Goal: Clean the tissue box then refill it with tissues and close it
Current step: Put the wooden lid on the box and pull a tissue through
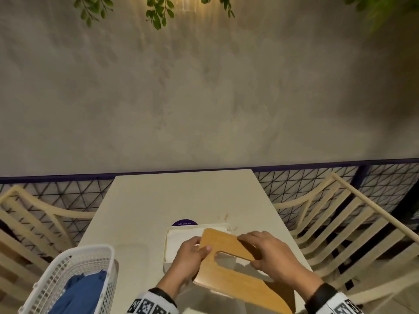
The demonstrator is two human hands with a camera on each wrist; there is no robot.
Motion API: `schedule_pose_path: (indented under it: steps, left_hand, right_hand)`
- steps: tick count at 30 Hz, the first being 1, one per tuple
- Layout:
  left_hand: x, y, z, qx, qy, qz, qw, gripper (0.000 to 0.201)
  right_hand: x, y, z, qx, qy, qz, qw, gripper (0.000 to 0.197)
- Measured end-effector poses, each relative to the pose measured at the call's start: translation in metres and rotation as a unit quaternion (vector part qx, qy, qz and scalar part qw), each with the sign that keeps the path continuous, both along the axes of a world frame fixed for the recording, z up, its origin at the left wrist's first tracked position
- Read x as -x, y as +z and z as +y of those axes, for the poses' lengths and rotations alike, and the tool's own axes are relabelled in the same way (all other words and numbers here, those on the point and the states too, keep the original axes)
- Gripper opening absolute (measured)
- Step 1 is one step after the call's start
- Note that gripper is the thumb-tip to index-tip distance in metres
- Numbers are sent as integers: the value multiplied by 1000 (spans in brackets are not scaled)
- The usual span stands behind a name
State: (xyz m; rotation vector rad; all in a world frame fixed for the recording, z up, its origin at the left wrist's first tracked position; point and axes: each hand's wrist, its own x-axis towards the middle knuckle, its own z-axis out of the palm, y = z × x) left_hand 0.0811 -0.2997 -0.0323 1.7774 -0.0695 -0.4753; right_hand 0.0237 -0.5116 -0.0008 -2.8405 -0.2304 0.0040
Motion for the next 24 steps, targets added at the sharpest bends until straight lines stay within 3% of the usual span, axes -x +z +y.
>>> schedule_pose_path:
  steps: [3, 5, 8, 9, 10, 16, 18, 24]
  left_hand:
    - [-16, -2, 23, 49, 100, 14, 994, 21]
    - [-31, -5, 39, 49, 147, 8, 988, 22]
    - [-51, -12, 57, 21, 193, 21, 981, 29]
    - [-57, -13, 59, 4, 196, 26, 980, 33]
    - [-63, -15, 60, -19, 193, 28, 981, 36]
    - [-90, -31, 59, -203, 153, -11, 967, 30]
    - [-94, -39, 58, -229, 137, -17, 964, 29]
    - [-93, -56, 56, -238, 128, -24, 963, 35]
  right_hand:
    - [-14, -12, 6, -68, -100, -28, 992, 69]
    - [-23, -13, 7, -177, -200, 45, 963, 61]
    - [-41, -19, 13, -432, -274, 188, 838, 34]
    - [-49, -23, 15, -461, -283, 194, 819, 25]
    - [-57, -27, 16, -462, -284, 187, 819, 18]
    - [-96, -50, 27, -384, -319, 166, 850, 25]
    - [-101, -58, 28, -326, -327, 147, 875, 20]
    - [-99, -76, 28, -278, -328, 143, 891, 11]
